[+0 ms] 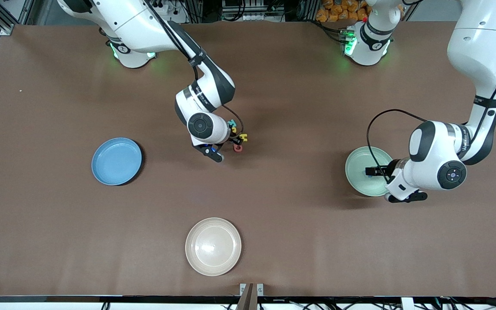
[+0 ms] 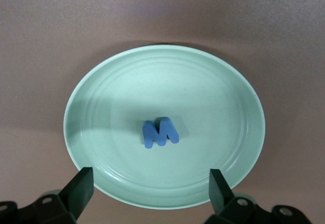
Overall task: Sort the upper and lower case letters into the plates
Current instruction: 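Lower the right gripper and grasp the red w, then carry the w to the blue plate while the left gripper reaches letters, then release the w on the blue plate while the left gripper lowers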
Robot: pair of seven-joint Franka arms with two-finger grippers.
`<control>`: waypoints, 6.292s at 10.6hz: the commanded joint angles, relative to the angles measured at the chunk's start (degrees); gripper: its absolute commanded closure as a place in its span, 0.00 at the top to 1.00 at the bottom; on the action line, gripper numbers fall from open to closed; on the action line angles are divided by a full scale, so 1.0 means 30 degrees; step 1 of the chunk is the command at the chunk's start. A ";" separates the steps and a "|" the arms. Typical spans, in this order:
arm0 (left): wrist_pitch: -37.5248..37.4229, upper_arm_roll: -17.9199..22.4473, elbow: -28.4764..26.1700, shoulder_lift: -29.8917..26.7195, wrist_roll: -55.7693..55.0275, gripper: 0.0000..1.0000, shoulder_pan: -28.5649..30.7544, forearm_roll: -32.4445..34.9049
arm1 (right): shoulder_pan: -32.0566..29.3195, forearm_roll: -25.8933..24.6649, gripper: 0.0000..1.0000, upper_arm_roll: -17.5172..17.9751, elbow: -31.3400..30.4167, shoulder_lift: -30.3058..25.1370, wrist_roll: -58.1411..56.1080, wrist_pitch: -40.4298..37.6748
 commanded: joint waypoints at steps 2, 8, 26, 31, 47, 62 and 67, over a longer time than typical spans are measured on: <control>-0.0096 -0.0181 0.0007 -0.0087 0.0112 1.00 0.0167 0.0382 | 0.0328 0.0146 0.76 -0.0148 -0.0662 0.0015 0.0112 0.0953; -0.0096 -0.0181 0.0007 -0.0029 0.0083 1.00 0.0167 0.0207 | 0.0416 0.0146 0.30 -0.0148 -0.0809 0.0015 0.0053 0.0953; -0.2293 -0.0179 0.2409 -0.0613 -0.1373 1.00 -0.0329 -0.1199 | -0.2949 -0.6558 0.00 -0.0471 0.2033 -0.1624 -1.1421 -0.7130; -0.2352 -0.1939 0.3693 -0.0996 -0.8404 1.00 -0.3777 -0.0966 | -0.6956 -0.7383 0.00 -0.0441 0.1799 -0.2533 -1.7660 -0.8332; 0.4563 -0.0240 0.5778 0.4481 -1.4387 1.00 -1.3949 0.0997 | -1.3208 -0.5596 0.65 -0.0354 0.1564 -0.0599 -2.0398 -0.7982; 0.5031 0.2280 0.8210 0.7091 -1.4507 1.00 -1.7646 0.0182 | -1.0982 -0.2083 0.70 -0.0295 0.1535 -0.0746 -1.5568 -0.8071; 0.5060 0.2368 0.8152 0.7325 -1.4478 1.00 -1.7645 -0.0116 | -1.0570 -0.1875 0.71 -0.0295 0.1535 -0.0746 -1.4889 -0.7953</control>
